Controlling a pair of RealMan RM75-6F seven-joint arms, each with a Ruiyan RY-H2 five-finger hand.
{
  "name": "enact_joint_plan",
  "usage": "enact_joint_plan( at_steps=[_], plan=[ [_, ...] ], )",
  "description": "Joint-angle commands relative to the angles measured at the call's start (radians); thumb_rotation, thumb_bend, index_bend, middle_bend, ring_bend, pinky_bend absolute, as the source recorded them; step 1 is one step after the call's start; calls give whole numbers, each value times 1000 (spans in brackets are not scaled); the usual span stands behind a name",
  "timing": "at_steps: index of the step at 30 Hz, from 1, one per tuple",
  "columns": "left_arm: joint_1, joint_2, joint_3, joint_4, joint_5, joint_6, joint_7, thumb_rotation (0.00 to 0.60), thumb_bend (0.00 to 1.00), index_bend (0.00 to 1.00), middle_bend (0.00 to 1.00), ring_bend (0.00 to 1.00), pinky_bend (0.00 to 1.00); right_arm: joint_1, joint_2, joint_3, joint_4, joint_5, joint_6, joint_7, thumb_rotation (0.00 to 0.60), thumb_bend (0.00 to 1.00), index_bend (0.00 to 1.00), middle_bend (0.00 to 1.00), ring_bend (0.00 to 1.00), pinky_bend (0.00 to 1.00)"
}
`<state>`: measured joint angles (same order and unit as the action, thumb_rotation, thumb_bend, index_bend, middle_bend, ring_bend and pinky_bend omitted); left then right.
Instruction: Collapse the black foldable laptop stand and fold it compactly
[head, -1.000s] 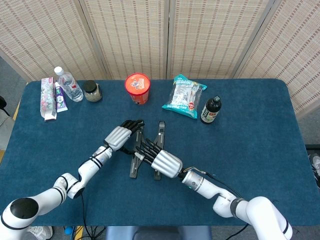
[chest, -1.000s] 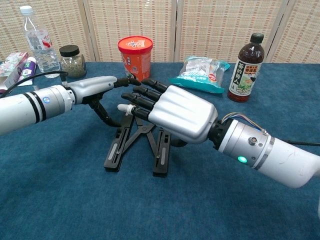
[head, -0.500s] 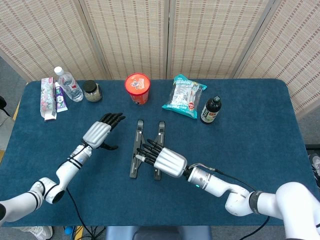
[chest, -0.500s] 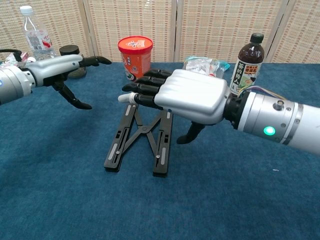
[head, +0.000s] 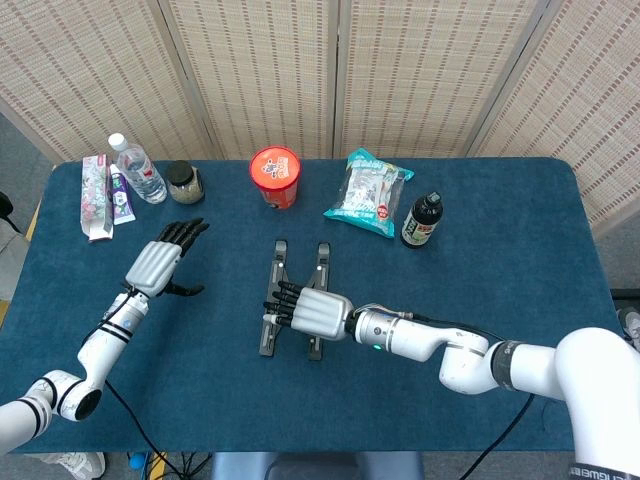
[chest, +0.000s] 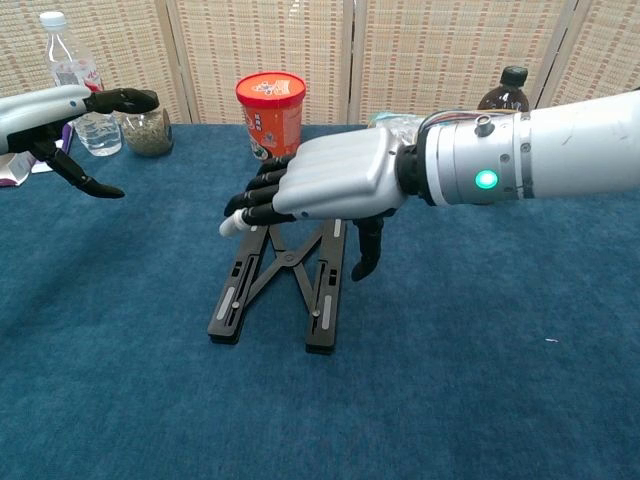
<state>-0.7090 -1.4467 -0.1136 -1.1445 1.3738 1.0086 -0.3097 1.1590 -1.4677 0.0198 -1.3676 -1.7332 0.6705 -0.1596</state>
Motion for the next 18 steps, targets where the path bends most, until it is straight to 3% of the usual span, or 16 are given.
enact_joint_plan(
  at_steps=[1,18],
  plan=[
    [7,-1,-5,6,-5,1,-13,600,115,0,0,0,7,28,-32,-24,43,-30,-21,38,600,0,0,0,0,0],
    [29,-18,-14,73,-5,-19,-97,600,115,0,0,0,6,112,-185,-131,287,-143,30,236,600,0,0,0,0,0]
  ],
)
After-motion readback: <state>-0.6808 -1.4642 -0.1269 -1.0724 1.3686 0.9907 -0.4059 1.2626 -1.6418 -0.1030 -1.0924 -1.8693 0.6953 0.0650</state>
